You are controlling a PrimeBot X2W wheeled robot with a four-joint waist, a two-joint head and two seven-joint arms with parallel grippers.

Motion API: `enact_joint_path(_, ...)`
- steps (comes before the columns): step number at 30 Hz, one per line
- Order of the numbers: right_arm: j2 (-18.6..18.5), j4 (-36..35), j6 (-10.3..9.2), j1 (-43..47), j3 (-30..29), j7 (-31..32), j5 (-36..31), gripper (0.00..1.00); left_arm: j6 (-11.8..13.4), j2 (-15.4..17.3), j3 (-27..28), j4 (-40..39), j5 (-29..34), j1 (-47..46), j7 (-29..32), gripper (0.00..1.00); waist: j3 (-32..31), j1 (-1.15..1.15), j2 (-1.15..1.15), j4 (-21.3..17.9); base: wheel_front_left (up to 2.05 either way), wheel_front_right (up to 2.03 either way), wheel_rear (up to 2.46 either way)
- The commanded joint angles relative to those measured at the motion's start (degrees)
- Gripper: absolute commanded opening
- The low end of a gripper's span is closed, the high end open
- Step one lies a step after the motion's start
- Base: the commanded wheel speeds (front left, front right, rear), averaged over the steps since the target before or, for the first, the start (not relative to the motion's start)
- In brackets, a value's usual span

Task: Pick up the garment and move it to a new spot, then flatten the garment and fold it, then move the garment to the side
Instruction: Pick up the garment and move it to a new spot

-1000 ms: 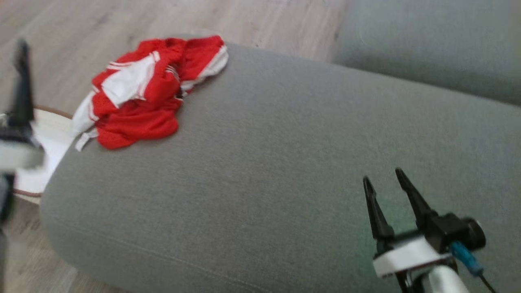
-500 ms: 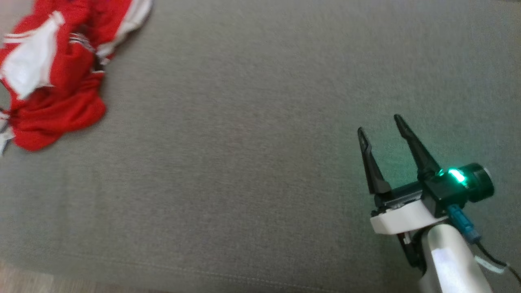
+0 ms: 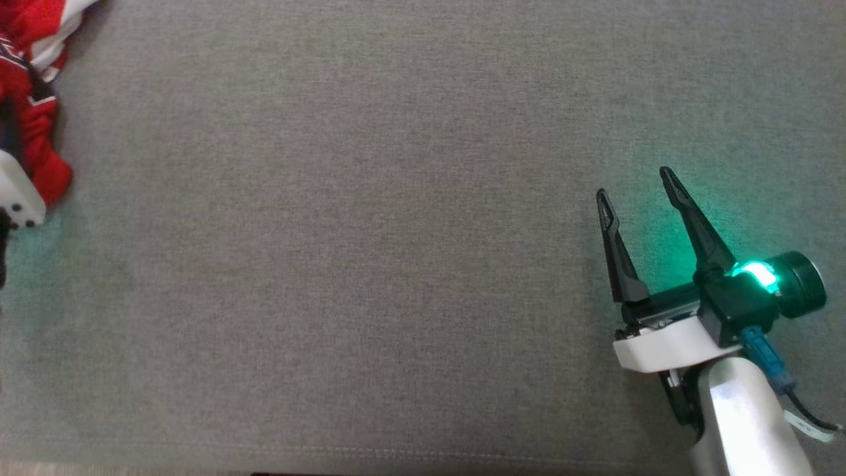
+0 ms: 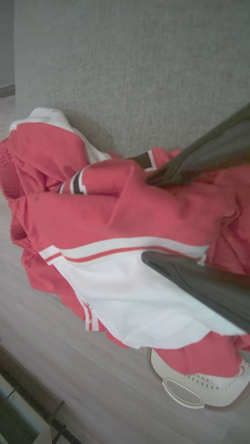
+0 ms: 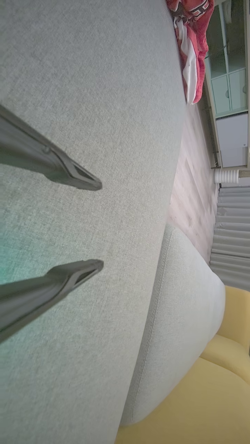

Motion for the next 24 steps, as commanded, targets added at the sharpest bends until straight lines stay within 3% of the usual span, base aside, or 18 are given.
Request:
enact_joint_path(1,-0.2,-2.2,0.23,-0.6,1.3,0.0,-0.2,1.0,0.3,4.0,1.9,-0.8,0.1,-2.9,-0.8,0.3,0.2,-0.01,0.0,-0.2,0.0,0.0,0.0)
enact_joint_path(2,-0.2,-2.0,0.23,-0.6,1.4,-0.1,-0.1,1.0,0.4,3.9,1.8,-0.2,0.2,-3.3,-1.4,0.0,0.0,-0.01,0.0,-0.2,0.0,0.0,0.0)
enact_joint_path(7,-0.2,-0.4,0.23,-0.7,2.0,-0.8,1.1,1.0,-0.1,4.1,0.9,1.5,0.8,-5.0,-4.5,0.0,-2.6,-0.01,0.0,-0.4,0.0,0.0,0.0)
enact_joint_path(15,-0.2,4.4,0.23,0.5,1.7,-2.5,4.5,1.0,-1.7,5.3,-2.8,-1.0,1.5,-9.4,-5.1,0.0,-13.3,-0.01,0.0,-1.0,0.0,0.0,0.0)
enact_joint_path(24,-0.2,9.7,0.23,4.8,0.9,-3.5,9.4,1.0,-2.1,-0.3,-8.0,-9.0,-3.0,-14.5,2.0,0.0,-27.7,-0.01,0.0,-3.7,0.0,0.0,0.0)
